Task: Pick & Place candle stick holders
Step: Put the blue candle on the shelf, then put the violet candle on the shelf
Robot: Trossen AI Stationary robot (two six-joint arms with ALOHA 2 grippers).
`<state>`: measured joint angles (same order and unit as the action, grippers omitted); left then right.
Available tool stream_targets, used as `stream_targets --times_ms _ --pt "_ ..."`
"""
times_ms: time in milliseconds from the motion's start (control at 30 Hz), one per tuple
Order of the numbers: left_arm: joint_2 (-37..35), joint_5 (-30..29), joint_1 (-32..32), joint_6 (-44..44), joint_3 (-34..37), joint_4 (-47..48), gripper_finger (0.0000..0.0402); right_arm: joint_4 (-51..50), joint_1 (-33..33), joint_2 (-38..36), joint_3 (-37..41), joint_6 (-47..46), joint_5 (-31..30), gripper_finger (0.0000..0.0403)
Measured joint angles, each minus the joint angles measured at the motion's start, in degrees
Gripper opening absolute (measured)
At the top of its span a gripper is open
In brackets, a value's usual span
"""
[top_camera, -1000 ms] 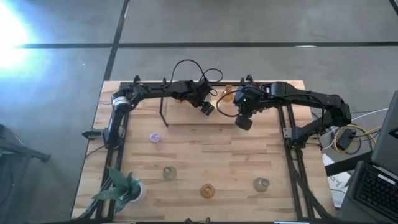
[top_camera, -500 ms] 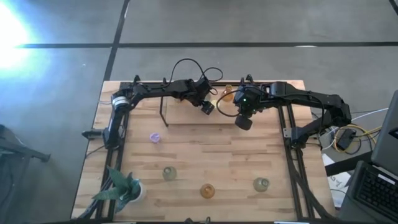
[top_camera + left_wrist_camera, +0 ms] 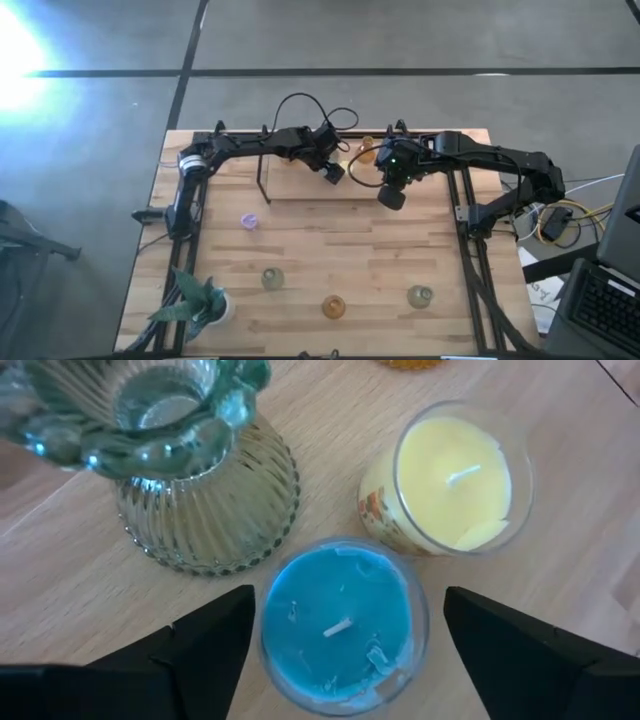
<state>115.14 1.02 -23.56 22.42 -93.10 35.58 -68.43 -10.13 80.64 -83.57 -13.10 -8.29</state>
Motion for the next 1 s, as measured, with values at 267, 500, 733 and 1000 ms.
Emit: stream_targets --times_ms 267,500,733,1000 --pt "-2.05 -2.63 0.0 -1.37 0.0 1.26 0.033 0.0 0.0 0.0 0.0 -0.1 -0.02 0.0034" --pt "-5.0 -3.05 0.01 -1.29 0.0 3.72 0.033 0.02 0.0 0.0 -0.02 -0.42 -0.02 0.0034" --pt "-13.12 -2.78 0.15 -0.81 0.0 4.46 0.033 0.09 0.0 0.0 -0.02 -0.28 -0.22 0.0034" --pt "-24.07 -2.73 3.86 -3.65 0.46 13.88 0.033 0.13 0.0 0.0 -0.02 0.84 -0.31 0.0034"
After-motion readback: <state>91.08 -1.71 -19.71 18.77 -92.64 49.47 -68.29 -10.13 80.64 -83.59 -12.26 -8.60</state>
